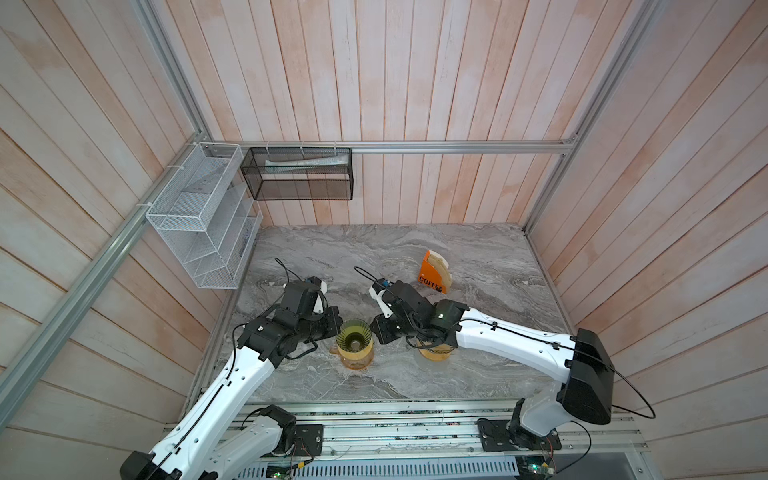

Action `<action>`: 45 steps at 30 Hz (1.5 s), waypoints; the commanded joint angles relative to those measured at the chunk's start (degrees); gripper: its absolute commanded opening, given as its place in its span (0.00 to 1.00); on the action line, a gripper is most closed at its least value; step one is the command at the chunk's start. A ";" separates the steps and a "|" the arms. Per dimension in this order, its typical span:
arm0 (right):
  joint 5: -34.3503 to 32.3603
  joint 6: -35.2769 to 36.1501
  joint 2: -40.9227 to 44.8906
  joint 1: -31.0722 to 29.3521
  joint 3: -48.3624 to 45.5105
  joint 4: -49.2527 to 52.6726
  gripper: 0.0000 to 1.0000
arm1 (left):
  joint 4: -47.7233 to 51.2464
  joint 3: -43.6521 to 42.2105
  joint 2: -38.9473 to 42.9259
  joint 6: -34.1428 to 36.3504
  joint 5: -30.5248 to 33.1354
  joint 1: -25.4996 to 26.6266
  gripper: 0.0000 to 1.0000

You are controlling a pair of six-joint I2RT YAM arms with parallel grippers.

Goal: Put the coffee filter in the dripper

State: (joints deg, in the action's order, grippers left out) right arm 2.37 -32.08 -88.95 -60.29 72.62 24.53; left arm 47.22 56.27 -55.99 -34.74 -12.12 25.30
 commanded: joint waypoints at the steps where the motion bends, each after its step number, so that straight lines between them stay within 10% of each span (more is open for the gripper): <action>1: -0.93 0.30 4.17 1.98 1.53 -0.24 0.16 | 0.33 3.98 -1.32 1.51 0.22 0.19 0.00; 22: 17.85 7.94 21.61 47.43 -23.69 -15.93 0.19 | -9.84 14.34 -16.86 -1.41 -3.72 0.10 0.16; 45: 17.80 16.12 -3.26 49.66 -19.31 -26.55 0.19 | -10.84 12.27 -19.93 -1.82 -2.51 -0.50 0.11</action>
State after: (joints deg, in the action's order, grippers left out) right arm 20.45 -17.67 -91.05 -10.92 51.16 -0.27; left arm 37.63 69.06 -75.09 -37.52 -14.72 25.17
